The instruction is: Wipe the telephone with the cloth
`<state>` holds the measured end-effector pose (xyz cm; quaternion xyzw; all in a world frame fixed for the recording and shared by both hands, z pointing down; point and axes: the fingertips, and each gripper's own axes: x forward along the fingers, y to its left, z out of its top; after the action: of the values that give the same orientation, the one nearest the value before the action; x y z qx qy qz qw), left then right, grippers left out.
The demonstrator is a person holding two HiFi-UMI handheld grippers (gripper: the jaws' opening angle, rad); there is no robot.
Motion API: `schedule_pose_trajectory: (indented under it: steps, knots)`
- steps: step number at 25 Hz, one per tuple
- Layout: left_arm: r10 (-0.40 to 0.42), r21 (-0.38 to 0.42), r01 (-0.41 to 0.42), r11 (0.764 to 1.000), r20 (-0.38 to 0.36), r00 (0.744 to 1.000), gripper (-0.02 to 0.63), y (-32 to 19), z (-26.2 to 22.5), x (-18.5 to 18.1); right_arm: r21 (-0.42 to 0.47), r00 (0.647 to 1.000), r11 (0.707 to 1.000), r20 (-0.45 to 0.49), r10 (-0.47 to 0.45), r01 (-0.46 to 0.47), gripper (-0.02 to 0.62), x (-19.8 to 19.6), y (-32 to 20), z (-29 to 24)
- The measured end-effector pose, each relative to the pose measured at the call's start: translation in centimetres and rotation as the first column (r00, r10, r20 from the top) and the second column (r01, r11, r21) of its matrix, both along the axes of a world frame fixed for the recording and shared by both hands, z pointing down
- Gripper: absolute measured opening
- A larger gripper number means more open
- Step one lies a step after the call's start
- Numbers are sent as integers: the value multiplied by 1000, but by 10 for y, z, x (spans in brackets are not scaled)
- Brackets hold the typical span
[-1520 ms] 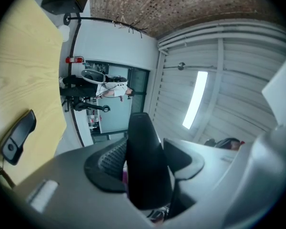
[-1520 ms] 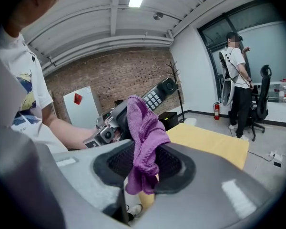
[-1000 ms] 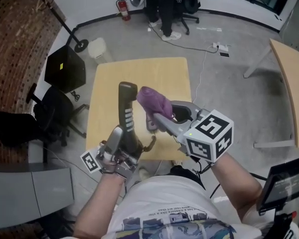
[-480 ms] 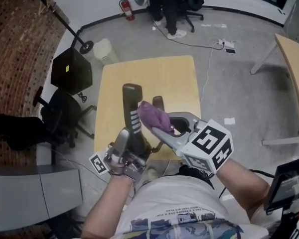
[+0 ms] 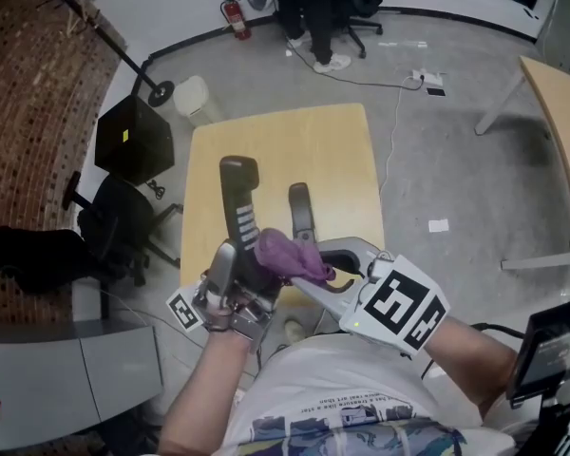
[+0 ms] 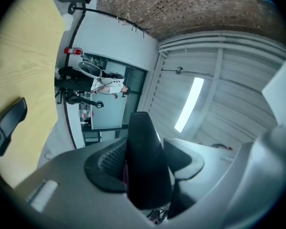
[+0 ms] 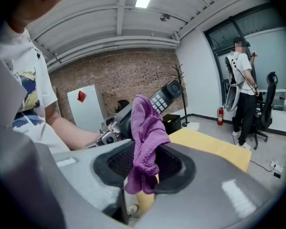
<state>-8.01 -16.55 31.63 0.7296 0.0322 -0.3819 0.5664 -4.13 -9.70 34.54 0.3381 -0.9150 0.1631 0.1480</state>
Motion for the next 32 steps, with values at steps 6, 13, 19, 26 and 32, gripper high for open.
schedule_pose_trajectory:
  steps: [6, 13, 19, 26, 32]
  knots:
    - [2, -2, -2, 1000, -5, 1000, 252, -4, -1, -2, -19, 997, 998, -50, -66, 65, 110, -2, 21, 11]
    - [40, 13, -40, 999, -28, 999, 253, 1, -8, 4, -15, 998, 998, -19, 66, -66, 110, 37, -13, 4]
    - [101, 35, -99, 995, -54, 993, 252, 18, -13, 14, -23, 971, 974, 80, 224, -223, 110, 63, -68, -10]
    - [89, 32, -88, 996, -38, 995, 253, 16, -11, 15, -19, 985, 988, 85, 151, -150, 110, 36, -60, -13]
    - [67, 29, -67, 997, -21, 998, 253, 10, -11, 8, 3, 995, 995, 22, 101, -101, 110, 18, -47, -11]
